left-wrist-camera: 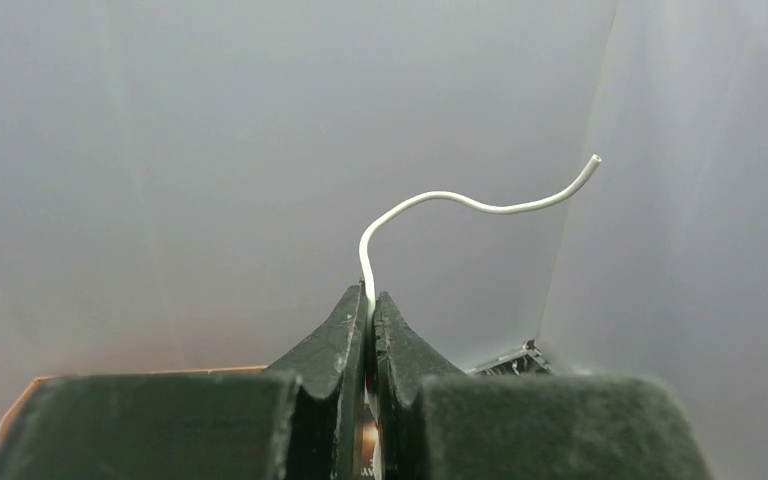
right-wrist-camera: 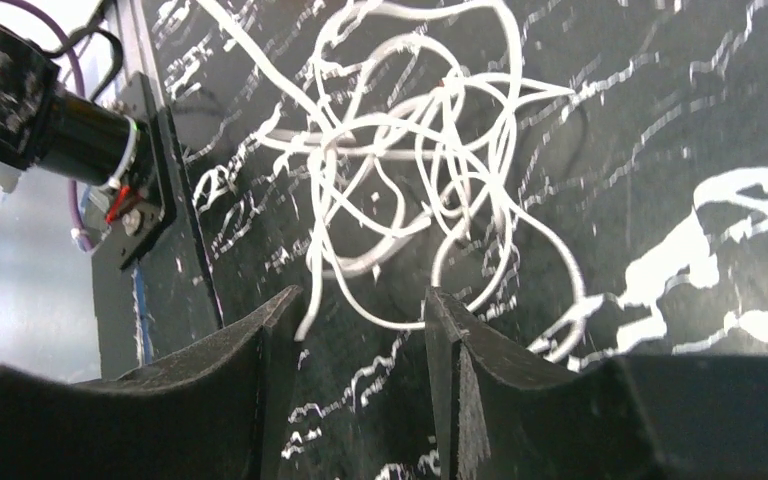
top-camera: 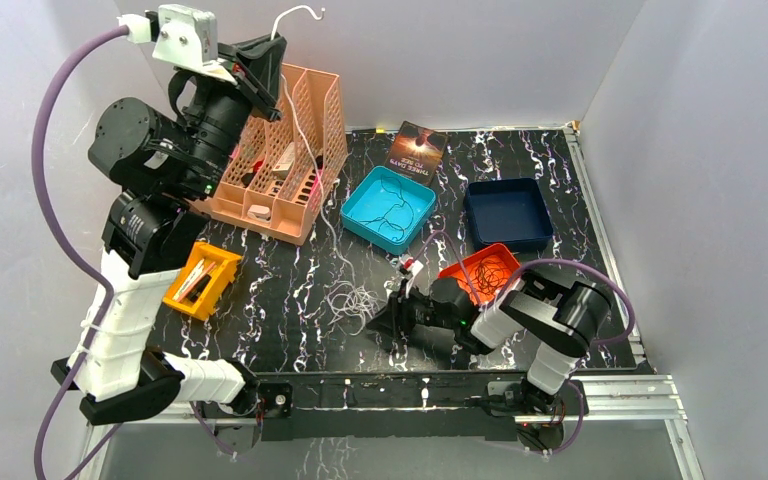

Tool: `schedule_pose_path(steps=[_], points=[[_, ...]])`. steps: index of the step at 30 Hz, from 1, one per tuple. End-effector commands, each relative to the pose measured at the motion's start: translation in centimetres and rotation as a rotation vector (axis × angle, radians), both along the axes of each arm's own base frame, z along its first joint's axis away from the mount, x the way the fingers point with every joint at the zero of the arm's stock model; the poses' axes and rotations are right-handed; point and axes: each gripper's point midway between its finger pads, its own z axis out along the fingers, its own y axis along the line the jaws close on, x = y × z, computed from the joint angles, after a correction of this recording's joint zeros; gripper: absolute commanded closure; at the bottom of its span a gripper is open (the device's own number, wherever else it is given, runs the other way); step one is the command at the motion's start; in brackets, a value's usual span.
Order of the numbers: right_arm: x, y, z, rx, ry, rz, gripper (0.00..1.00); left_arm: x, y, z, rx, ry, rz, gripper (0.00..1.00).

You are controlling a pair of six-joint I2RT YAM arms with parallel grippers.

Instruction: Untangle the cables

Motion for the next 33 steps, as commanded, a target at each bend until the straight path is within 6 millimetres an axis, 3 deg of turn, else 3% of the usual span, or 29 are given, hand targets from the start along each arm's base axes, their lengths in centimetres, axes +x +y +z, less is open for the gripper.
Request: schedule_pose_path(steps=[1, 6, 17, 26, 28, 33], points=[[-0.5, -0.6, 0.5, 0.023, -0.026, -0.004, 0.43, -1.7, 2.3, 4.4, -0.080, -0.131, 0.040, 1.00], [-0.7, -1.1, 0.5, 0.019, -0.028, -0.014, 0.42, -2.3, 2.8, 5.8, -0.106, -0.182, 0.044, 1.00], [-0.6, -2.4, 2.7, -0.003, -0.104, -0.027, 0.42, -2.3, 2.9, 6.3, -0.099, -0.203, 0.053, 1.00], [1.9, -3.3, 7.9, -0.028, -0.295, -0.112, 0.38, -2.0, 2.3, 5.6, -0.078, -0.199, 0.043, 1.00], [2.9, -2.4, 10.5, 0.007, -0.363, -0.126, 0.37, -1.8, 2.1, 5.2, -0.074, -0.190, 0.041, 1.00], [3.9, -0.2, 13.0, 0.019, -0.446, -0.077, 0.36, -1.6, 2.0, 4.9, -0.072, -0.179, 0.040, 1.00]])
